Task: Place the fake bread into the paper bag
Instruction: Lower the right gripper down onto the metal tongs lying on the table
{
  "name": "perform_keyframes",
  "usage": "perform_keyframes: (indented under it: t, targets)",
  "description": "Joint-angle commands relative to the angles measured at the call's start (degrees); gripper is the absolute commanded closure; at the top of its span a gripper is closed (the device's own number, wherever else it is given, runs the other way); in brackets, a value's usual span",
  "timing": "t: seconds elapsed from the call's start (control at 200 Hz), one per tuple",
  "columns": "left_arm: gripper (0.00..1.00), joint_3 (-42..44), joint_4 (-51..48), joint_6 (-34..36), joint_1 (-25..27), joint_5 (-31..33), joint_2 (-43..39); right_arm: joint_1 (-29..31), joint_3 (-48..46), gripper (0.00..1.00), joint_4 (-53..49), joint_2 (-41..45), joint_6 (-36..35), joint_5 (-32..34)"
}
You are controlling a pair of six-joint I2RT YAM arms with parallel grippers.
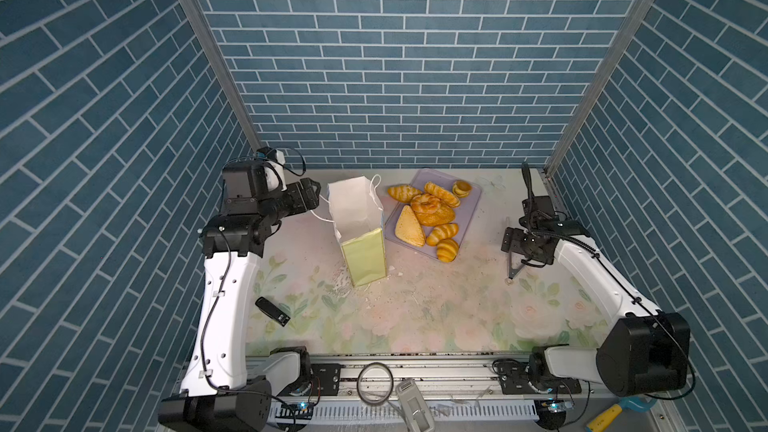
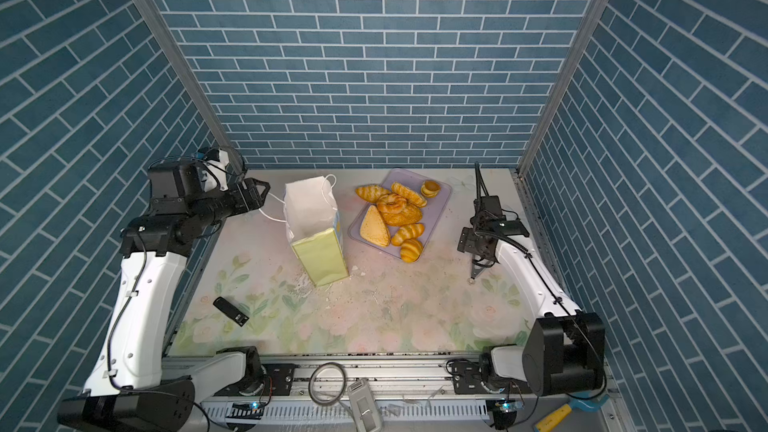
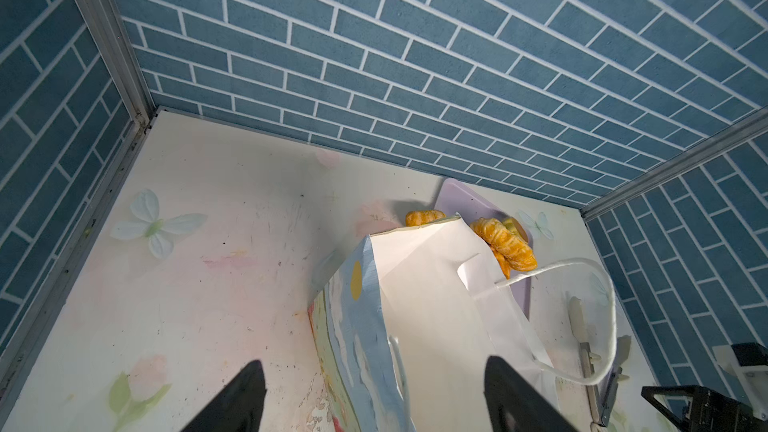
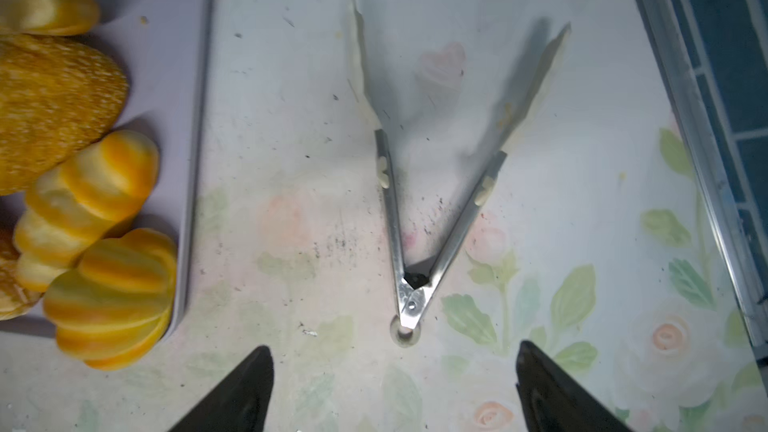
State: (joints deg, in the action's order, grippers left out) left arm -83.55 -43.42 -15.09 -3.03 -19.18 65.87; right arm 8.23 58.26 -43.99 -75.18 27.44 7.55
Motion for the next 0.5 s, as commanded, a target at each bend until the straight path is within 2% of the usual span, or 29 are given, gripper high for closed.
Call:
perform_keyframes:
  t: [0.0, 0.495]
  targets:
    - [0.16, -0.9, -1.0, 2.9, -0.2, -0.4, -0.6, -1.1, -2.3, 0.09, 2.0, 1.1, 4.7, -1.5]
    - [0.15, 0.0, -2.2, 5.5, -0.2, -2.1, -1.9, -3.3, -11.1, 0.07, 10.2, -1.9, 6.1, -1.9]
